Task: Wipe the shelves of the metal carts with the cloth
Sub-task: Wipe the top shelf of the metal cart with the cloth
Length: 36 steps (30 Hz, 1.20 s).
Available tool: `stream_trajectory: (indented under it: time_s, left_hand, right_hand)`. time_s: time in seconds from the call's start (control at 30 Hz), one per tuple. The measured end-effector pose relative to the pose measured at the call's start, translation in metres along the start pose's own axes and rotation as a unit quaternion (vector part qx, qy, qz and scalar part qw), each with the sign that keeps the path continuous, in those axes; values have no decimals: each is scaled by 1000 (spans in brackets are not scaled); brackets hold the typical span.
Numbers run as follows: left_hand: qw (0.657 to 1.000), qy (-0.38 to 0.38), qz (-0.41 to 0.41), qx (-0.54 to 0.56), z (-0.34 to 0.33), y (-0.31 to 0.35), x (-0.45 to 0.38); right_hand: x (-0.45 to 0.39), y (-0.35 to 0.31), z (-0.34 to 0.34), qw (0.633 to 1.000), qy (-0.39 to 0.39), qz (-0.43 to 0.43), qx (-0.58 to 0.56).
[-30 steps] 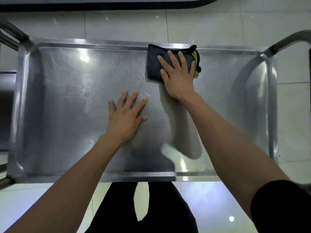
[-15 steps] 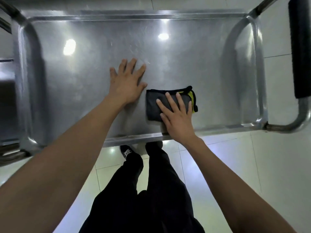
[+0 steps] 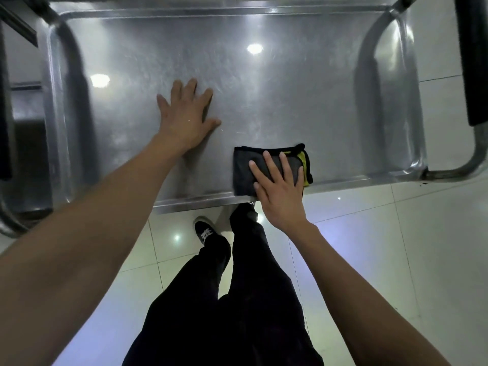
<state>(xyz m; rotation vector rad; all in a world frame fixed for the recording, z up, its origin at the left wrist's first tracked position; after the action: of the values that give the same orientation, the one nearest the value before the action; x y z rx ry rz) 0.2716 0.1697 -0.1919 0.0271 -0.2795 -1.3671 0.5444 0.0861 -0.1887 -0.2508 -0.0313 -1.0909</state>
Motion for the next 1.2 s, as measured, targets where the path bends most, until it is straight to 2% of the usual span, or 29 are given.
stream_trajectory:
  time_s: [0.17, 0.4, 0.93, 1.07, 1.2]
  left_hand:
    - [1000, 3, 0, -7, -3, 0, 1]
    - [1000, -19, 15, -11, -6, -7, -1]
    - [996, -60, 57, -13, -1, 0, 6]
    - [997, -49, 58, 5, -2, -1, 4]
    - [997, -52, 49, -3, -3, -4, 7]
  right_hand:
    - [-32, -8, 4, 1000, -10, -3, -4]
    - [-135, -8, 11, 999, -9, -14, -31]
    - [-362, -43, 38, 996, 28, 77, -21]
    - [-387, -51, 41, 995, 34, 94, -12]
    - [-363, -50, 37, 995, 37, 85, -24]
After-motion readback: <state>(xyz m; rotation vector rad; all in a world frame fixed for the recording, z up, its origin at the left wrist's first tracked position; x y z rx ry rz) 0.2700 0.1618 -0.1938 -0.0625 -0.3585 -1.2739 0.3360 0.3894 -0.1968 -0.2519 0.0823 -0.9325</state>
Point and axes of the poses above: each hand's wrist, its own x-axis away from the middle knuckle, its own z-axis out of the back of the hand, y = z × x, the point moved 5 cm from there along -x, towards the middle knuckle, and after that the axes turned 8 degrees about y, right-handed, at the moved point
